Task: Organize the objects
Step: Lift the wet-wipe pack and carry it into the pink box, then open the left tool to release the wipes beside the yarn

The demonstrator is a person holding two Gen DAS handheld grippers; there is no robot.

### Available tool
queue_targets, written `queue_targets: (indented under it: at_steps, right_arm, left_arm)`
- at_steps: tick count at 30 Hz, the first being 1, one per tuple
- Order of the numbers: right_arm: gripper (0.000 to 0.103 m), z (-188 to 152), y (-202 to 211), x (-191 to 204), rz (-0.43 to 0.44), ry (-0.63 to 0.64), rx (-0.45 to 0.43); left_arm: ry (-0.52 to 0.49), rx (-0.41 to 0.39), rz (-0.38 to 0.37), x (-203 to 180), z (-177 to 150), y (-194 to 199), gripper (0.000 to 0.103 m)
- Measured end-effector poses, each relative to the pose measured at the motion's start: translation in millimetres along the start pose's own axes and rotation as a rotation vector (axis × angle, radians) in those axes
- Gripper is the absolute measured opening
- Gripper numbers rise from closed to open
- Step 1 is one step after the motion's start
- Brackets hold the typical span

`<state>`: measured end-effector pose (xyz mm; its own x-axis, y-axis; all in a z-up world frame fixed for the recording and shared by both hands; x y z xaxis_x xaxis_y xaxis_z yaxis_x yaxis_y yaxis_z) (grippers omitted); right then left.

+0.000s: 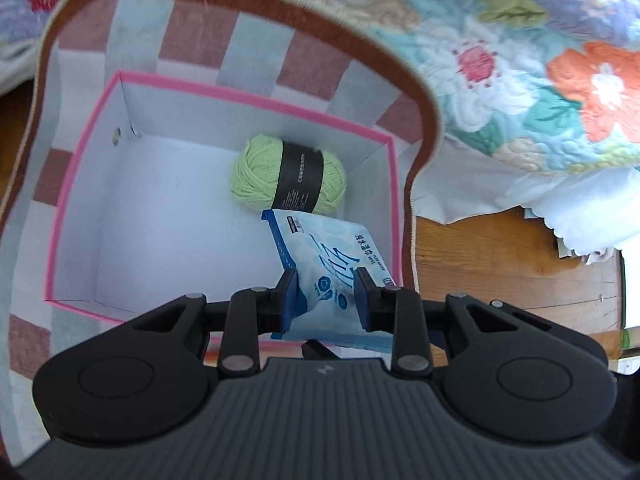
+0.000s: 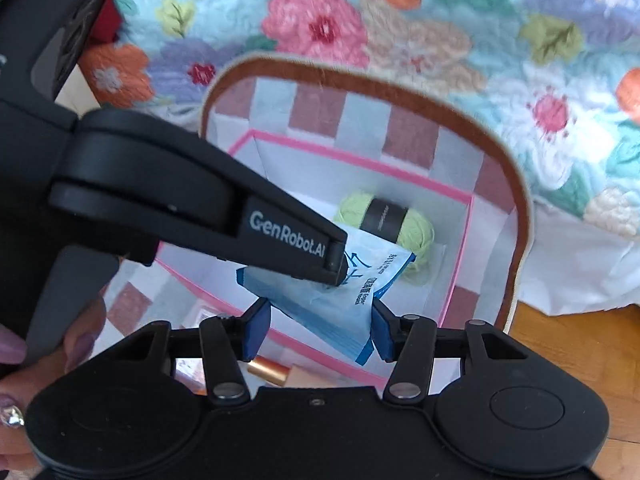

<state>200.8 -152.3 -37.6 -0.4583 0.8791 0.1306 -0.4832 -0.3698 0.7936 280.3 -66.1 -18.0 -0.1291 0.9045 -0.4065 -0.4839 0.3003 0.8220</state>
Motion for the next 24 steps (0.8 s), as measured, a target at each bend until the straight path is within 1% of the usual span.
queue_targets:
  at_steps: [2, 5, 6, 11, 13, 15, 16, 17, 18, 19, 20, 21, 24]
  right_arm:
    - [0.056, -2, -13, -4, -0.002, 0.007, 0.032]
    - [0.056, -6, -28, -11, -0.001, -0.008, 0.062]
    - [0.056, -8, -33, -14, -0.007, -0.022, 0.059]
    - [0.055, -15, -58, -18, -0.017, -0.034, 0.090]
    - [0.055, -16, -70, -21, -0.019, -0.037, 0.106]
    - [0.056, -17, -80, -23, -0.037, -0.021, 0.113]
    - [0.056, -16, -83, -25, -0.060, -0.014, 0.114]
    - [0.058, -16, -85, -27, -0.087, -0.018, 0.108]
    - [0.060, -17, -87, -29, -0.095, -0.016, 0.112]
    - [0.061, -17, -88, -30, -0.096, -0.011, 0.113]
    - [0.066, -18, -87, -32, -0.099, -0.014, 0.110]
    - [0.069, -18, -85, -33, -0.091, -0.017, 0.110]
    - [0.069, -19, -70, -36, -0.060, -0.049, 0.084]
  left_arm:
    - [0.035, 0.021, -0.007, 7, 0, -13, 0.028]
    - [0.051, 0.014, -0.007, 14, -2, -28, 0.028]
    - [0.045, 0.011, -0.003, 15, -3, -32, 0.028]
    - [0.114, 0.030, -0.006, 33, -4, -59, 0.028]
    - [0.136, 0.027, -0.019, 39, -2, -69, 0.028]
    - [0.164, 0.025, -0.045, 43, -1, -79, 0.028]
    - [0.172, 0.015, -0.057, 45, -1, -81, 0.028]
    - [0.181, 0.007, -0.064, 46, 0, -83, 0.028]
    - [0.188, 0.007, -0.069, 47, 0, -84, 0.028]
    - [0.185, 0.008, -0.075, 46, 0, -85, 0.028]
    - [0.174, 0.005, -0.072, 45, -1, -83, 0.028]
    - [0.153, -0.002, -0.063, 43, -1, -81, 0.028]
    - [0.047, -0.016, -0.022, 34, -3, -64, 0.032]
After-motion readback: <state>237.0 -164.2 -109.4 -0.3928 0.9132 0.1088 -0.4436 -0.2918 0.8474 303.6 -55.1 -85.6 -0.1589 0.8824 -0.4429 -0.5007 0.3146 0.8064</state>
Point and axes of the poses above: each gripper's, at about its wrist camera, not at the fingertips, and y roughly against the way its jaws point, x to its left, z to its top, the point moved 2 cm from there along -y, roughly the way its jaws point, and after that the axes turned 7 degrees about -x, right-handed, at the moved point
